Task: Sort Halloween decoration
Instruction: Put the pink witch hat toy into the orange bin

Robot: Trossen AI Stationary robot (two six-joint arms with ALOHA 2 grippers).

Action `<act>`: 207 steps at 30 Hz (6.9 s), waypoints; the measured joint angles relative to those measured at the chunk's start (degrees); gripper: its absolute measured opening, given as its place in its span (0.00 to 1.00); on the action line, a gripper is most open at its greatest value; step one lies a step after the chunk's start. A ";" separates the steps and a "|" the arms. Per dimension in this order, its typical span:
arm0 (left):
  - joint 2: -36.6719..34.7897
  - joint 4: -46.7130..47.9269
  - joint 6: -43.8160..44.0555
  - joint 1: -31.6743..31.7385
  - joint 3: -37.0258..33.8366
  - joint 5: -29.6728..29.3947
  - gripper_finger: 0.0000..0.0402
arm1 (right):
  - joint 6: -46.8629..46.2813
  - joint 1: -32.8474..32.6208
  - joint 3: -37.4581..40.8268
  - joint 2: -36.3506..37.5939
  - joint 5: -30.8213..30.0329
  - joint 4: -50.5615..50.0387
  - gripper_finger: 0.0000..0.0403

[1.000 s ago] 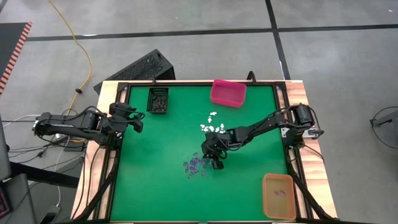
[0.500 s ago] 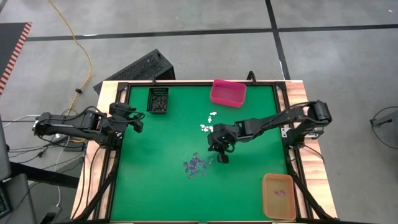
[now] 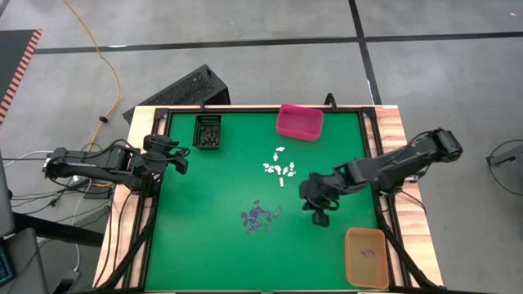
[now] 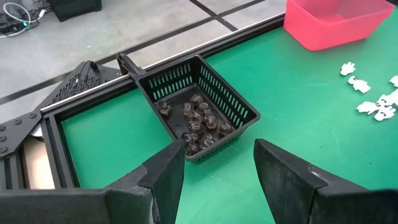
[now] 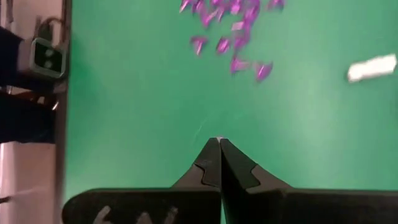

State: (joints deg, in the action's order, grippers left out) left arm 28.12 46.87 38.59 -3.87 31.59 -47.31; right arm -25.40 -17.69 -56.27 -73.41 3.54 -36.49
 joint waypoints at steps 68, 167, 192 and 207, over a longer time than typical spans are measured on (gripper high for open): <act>0.00 0.02 2.84 0.01 0.00 -0.06 0.46 | -78.62 -51.00 -0.02 -4.63 -27.50 -17.27 0.30; 0.02 0.81 3.26 0.00 -0.02 0.46 0.46 | -22.13 -2.47 -0.88 -29.15 -24.86 22.52 0.04; 0.01 0.80 3.26 -0.01 -0.02 0.44 0.46 | -21.75 -9.70 -17.94 -29.07 -12.94 3.71 0.04; 0.00 0.79 3.26 0.01 -0.02 -0.09 0.46 | -48.78 -27.66 -19.61 -28.94 -0.43 -6.72 0.04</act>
State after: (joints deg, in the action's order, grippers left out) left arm 28.12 47.66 41.85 -3.86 31.57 -47.40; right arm -74.18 -45.35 -75.88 -102.36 3.11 -43.21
